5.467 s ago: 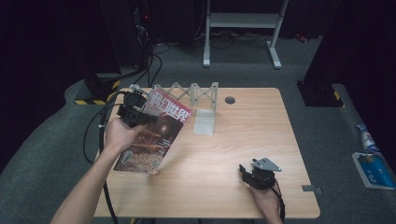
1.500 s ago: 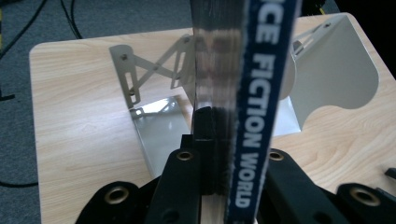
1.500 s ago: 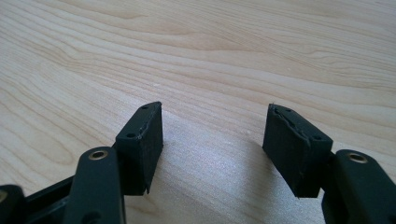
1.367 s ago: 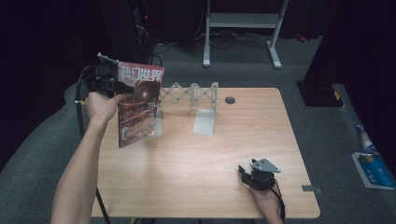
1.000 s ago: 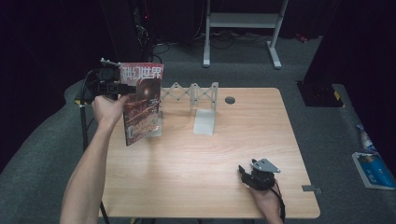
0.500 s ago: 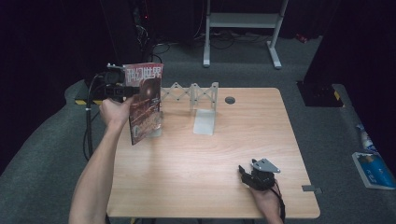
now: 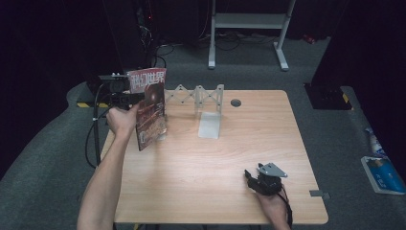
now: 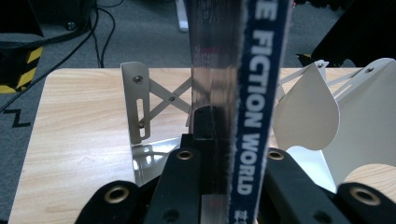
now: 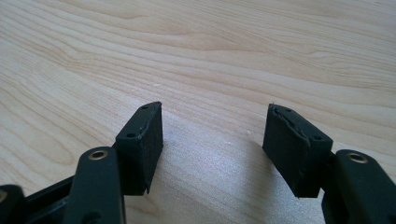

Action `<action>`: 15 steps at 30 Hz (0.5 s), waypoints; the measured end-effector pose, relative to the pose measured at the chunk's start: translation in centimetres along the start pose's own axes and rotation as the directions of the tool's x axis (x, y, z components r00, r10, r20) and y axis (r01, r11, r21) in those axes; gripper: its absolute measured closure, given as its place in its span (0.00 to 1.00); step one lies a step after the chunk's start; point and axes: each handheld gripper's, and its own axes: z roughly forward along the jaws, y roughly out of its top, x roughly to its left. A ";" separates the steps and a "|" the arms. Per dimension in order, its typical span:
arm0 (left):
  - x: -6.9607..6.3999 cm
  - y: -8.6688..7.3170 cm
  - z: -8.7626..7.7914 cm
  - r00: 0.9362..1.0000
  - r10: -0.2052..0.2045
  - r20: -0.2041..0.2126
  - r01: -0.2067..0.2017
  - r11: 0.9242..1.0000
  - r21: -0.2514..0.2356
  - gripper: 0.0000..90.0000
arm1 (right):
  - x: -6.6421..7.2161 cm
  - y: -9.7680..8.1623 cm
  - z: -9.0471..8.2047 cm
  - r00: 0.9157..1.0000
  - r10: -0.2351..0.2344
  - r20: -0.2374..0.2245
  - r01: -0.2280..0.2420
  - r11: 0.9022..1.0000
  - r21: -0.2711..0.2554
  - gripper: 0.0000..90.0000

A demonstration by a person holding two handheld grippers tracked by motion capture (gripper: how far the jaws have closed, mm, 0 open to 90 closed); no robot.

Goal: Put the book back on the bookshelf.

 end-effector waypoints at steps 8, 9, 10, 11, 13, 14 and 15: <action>-0.3 0.0 0.2 1.000 -0.001 0.003 0.001 1.000 -0.031 0.93 | 0.0 0.0 0.0 1.000 -0.001 0.001 0.001 1.000 -0.001 0.42; -0.3 0.0 0.2 1.000 -0.001 0.003 0.001 1.000 -0.031 0.93 | 0.0 0.0 0.0 1.000 -0.001 0.001 0.001 1.000 -0.001 0.42; -0.5 -0.1 0.3 1.000 0.002 0.001 -0.002 0.999 -0.038 0.93 | 0.0 0.0 0.0 1.000 -0.001 0.001 0.001 1.000 0.000 0.42; -0.5 -0.1 0.3 1.000 0.002 0.001 -0.002 0.999 -0.038 0.93 | 0.0 0.0 0.0 1.000 -0.001 0.001 0.001 1.000 -0.001 0.42; -0.6 -0.2 0.5 1.000 0.012 0.003 -0.012 0.999 -0.043 0.93 | 0.0 0.0 0.0 1.000 -0.001 0.001 0.001 1.000 0.000 0.42; -0.6 -0.3 0.5 1.000 0.010 0.005 -0.010 0.999 -0.048 0.93 | 0.0 0.0 0.0 1.000 -0.001 0.001 0.001 1.000 -0.001 0.42; -0.5 -0.3 0.5 1.000 0.006 0.008 -0.006 0.999 -0.051 0.93 | 0.0 0.0 0.0 1.000 0.000 0.001 0.000 1.000 0.000 0.42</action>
